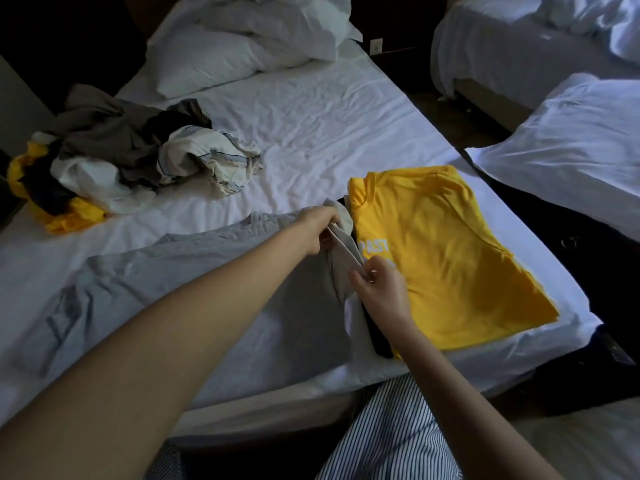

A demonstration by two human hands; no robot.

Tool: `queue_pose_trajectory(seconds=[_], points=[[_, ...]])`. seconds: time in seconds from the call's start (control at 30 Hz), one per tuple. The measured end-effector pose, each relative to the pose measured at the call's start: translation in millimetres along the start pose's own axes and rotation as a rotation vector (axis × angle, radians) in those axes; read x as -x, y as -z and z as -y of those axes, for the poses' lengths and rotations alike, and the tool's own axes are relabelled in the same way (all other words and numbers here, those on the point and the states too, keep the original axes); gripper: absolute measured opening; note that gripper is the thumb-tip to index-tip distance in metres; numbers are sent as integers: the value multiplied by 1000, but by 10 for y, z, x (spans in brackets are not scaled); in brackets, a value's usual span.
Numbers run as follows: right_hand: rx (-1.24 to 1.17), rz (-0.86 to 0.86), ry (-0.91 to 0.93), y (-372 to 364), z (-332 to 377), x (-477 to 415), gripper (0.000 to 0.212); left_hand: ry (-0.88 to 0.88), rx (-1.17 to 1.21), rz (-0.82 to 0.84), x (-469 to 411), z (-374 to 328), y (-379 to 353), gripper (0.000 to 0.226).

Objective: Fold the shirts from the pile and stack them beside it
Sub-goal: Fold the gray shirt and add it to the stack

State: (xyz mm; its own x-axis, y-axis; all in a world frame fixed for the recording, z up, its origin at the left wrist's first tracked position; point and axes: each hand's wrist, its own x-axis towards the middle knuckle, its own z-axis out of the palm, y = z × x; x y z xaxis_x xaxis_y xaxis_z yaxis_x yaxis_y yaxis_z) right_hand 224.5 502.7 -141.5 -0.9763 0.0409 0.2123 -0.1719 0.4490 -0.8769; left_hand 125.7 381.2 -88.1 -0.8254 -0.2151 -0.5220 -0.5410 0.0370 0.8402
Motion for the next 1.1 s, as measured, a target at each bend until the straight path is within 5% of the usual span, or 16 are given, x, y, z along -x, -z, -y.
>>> queue_pose_trajectory(seconds=[0.13, 0.23, 0.37, 0.47, 0.8, 0.97, 1.1], points=[[-71, -78, -24, 28, 154, 99, 9, -16, 42, 84, 55, -164, -3, 25], [-117, -134, -142, 44, 131, 188, 28, -66, -8, 162, 113, -233, -181, 23], [-117, -107, -401, 12, -2, 254, 26, -123, -219, 243, 170, -105, -422, 26], [-72, -54, -429, 7, -21, 222, 22, -95, -193, 240, 160, -4, -410, 27], [126, -73, 98, -236, 386, 255, 13, -92, 111, 231, 349, -151, 584, 22], [491, 199, 387, -556, 407, 362, 20, 92, 252, 49, 315, 406, 1164, 19], [708, 611, 346, -614, 304, 459, 35, -17, -174, -267, 195, 862, 1348, 9]])
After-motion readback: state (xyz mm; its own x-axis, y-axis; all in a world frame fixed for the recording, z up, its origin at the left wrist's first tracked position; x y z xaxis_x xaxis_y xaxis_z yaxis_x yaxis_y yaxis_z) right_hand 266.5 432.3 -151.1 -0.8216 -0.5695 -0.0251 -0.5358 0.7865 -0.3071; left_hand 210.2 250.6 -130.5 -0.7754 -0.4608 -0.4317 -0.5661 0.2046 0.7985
